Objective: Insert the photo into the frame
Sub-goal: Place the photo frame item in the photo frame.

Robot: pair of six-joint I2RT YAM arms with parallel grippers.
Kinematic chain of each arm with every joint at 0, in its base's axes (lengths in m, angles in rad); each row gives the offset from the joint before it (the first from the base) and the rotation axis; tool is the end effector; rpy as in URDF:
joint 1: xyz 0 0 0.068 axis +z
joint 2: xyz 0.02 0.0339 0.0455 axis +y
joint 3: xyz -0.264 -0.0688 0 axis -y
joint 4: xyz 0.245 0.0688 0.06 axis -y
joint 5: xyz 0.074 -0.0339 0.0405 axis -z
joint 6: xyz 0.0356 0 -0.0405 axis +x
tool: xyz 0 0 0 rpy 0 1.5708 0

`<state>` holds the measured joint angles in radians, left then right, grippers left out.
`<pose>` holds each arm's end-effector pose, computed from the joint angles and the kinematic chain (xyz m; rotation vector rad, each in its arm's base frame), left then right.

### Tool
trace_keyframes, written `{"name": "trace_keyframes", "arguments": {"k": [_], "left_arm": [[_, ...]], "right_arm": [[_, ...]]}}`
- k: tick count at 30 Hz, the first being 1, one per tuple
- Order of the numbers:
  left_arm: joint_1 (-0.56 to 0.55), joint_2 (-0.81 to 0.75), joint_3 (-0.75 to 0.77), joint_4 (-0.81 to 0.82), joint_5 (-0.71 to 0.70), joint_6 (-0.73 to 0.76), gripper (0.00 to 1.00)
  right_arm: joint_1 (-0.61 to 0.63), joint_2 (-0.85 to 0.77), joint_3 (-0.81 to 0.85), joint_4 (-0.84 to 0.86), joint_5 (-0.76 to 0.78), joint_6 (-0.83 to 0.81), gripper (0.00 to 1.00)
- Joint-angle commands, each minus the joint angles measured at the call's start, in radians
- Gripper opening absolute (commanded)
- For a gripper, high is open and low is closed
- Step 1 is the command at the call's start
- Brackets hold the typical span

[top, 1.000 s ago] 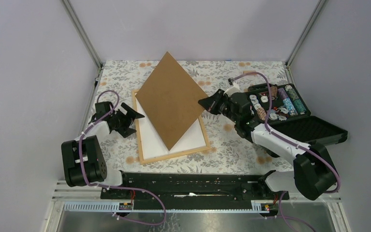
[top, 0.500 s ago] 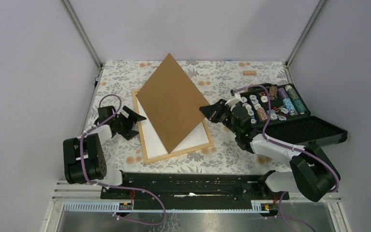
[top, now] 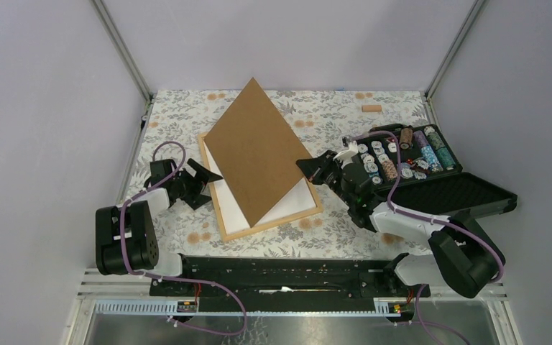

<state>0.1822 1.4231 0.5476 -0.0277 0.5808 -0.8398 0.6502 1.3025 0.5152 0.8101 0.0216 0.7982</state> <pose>0.2478 0.0258 0.1434 -1.0035 2.3233 -0.9939 0.2194 0.1659 0.2393 0.1411 1.6552 1.1125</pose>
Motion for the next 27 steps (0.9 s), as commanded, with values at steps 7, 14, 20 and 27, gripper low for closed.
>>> {"name": "trace_keyframes", "arguments": {"k": [7,14,20,27], "left_arm": [[-0.019,-0.004,0.002,-0.005,0.06,-0.002,0.97],[-0.025,-0.011,-0.005,-0.002,0.062,-0.006,0.97],[-0.037,-0.01,-0.017,0.021,0.061,-0.015,0.98],[-0.044,-0.014,-0.015,0.024,0.064,-0.016,0.97]], "right_arm": [[0.111,0.001,-0.05,0.164,0.15,-0.031,0.0],[0.15,0.021,-0.096,0.174,0.198,0.048,0.0],[0.172,0.089,-0.125,0.228,0.161,0.095,0.0],[0.189,0.101,-0.156,0.193,0.154,0.082,0.0]]}}
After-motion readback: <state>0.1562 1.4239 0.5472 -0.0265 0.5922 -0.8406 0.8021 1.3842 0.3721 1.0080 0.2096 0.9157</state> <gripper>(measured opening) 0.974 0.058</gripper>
